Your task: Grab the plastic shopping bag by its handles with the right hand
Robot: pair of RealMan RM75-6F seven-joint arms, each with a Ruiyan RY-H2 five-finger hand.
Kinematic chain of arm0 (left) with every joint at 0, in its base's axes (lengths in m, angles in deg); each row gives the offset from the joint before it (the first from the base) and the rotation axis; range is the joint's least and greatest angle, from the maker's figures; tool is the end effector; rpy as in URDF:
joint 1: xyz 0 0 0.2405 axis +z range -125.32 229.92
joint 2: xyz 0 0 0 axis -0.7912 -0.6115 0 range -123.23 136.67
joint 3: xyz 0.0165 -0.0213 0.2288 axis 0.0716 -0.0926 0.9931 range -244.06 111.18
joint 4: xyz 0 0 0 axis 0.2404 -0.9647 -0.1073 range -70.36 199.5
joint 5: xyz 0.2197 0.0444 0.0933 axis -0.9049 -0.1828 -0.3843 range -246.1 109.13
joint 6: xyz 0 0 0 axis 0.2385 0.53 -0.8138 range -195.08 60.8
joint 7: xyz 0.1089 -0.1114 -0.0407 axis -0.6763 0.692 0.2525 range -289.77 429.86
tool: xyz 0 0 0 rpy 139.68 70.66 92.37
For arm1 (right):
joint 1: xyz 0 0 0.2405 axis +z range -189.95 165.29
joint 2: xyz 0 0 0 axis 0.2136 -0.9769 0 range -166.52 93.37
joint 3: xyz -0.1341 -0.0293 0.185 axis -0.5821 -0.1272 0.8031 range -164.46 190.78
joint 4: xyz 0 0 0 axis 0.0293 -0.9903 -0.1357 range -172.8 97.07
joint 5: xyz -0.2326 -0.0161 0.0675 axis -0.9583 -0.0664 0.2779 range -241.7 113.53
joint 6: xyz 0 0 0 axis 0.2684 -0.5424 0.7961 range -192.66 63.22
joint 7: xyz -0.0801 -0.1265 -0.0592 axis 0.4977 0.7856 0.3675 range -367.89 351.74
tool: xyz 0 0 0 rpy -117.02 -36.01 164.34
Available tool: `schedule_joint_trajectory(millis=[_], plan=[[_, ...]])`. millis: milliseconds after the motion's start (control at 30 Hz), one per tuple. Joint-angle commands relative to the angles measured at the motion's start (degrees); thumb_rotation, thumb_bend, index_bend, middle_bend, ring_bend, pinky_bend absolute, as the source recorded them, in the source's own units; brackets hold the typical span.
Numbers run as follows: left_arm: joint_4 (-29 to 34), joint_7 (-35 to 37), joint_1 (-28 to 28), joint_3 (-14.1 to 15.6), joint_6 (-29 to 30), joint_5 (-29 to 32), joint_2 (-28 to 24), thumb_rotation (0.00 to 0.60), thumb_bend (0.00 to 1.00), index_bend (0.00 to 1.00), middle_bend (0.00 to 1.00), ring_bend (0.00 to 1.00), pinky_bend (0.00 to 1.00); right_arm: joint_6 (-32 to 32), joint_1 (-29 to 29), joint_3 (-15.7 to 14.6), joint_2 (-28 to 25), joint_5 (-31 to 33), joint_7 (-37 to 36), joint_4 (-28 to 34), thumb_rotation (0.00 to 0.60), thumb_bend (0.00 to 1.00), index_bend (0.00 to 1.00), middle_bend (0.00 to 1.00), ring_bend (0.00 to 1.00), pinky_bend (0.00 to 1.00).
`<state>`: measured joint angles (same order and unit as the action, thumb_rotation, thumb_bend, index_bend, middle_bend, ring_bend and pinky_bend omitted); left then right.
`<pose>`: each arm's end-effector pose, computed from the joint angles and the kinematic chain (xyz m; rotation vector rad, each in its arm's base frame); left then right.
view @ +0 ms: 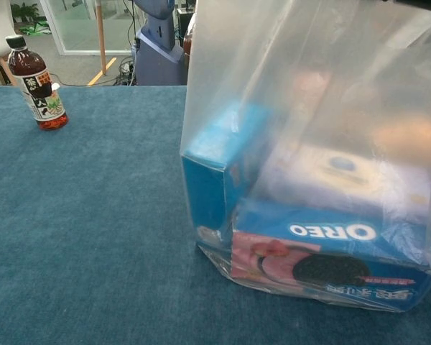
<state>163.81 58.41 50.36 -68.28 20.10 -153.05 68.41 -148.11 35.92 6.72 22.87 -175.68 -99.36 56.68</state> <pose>-0.2907 0.1781 0.1226 -1.3742 -0.8385 -0.7702 -0.0895 -0.2790 0.0840 -1.5485 1.7080 -1.4987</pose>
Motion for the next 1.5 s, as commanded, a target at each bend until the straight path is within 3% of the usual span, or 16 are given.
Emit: schedule_joint_trajectory(millis=[33,200,367,500,667,800,933,1067,1333,1500], plan=[[0.11,0.03,0.05,0.01,0.13,-0.06,-0.11,0.600,0.23,0.07,0.07,0.11,0.00,-0.20,1.64,1.21,0.84,-0.46,-1.93,0.16,0.600,0.00,0.00,0.12,0.03,0.08],[0.23,0.12,0.32,0.18,0.41,-0.14,-0.25,0.600,0.23,0.07,0.07,0.11,0.00,0.82,3.37,2.96,2.66,1.96,-5.42,0.81,0.600,0.00,0.05,0.22,0.07,0.08],[0.27,0.47,0.56,0.29,0.80,-0.39,-0.42,0.600,0.23,0.07,0.07,0.11,0.00,1.89,5.56,3.84,4.26,4.05,-15.37,-0.76,0.600,0.00,0.28,0.37,0.21,0.17],[0.19,0.79,0.76,0.44,0.96,-0.52,-0.58,0.600,0.23,0.07,0.07,0.11,0.00,0.41,6.75,4.26,5.16,5.25,-28.39,-3.81,0.600,0.00,0.44,0.50,0.33,0.27],[-0.03,1.10,0.94,0.53,1.06,-0.52,-0.62,0.600,0.23,0.07,0.07,0.11,0.00,0.14,8.03,3.87,6.07,5.69,-40.26,-8.22,0.600,0.00,0.47,0.55,0.40,0.35],[-0.21,1.23,0.92,0.60,0.80,-0.43,-0.62,0.600,0.23,0.07,0.07,0.11,0.00,0.25,8.57,4.13,6.82,7.85,-49.74,-10.79,0.600,0.03,0.49,0.60,0.48,0.48],[-0.39,1.28,0.89,0.61,0.64,-0.37,-0.59,0.600,0.23,0.07,0.07,0.11,0.00,2.47,9.26,4.73,7.02,10.29,-54.18,-12.41,0.600,0.15,0.54,0.64,0.56,0.64],[-0.50,1.30,0.89,0.60,0.50,-0.19,-0.57,0.600,0.23,0.07,0.07,0.11,0.00,4.36,9.82,5.07,6.33,11.17,-55.16,-11.59,0.600,0.26,0.58,0.68,0.63,0.71],[-0.36,0.82,0.69,0.62,0.19,-0.28,-0.45,0.600,0.23,0.07,0.07,0.11,0.00,11.74,11.27,7.83,2.26,17.09,-54.77,-4.83,0.600,0.64,0.70,0.78,0.79,0.85],[-0.11,0.61,0.66,0.59,0.23,-0.36,-0.53,0.600,0.23,0.07,0.07,0.11,0.00,10.73,11.08,9.87,0.45,16.03,-54.45,-2.74,0.600,0.70,0.73,0.81,0.83,0.89]])
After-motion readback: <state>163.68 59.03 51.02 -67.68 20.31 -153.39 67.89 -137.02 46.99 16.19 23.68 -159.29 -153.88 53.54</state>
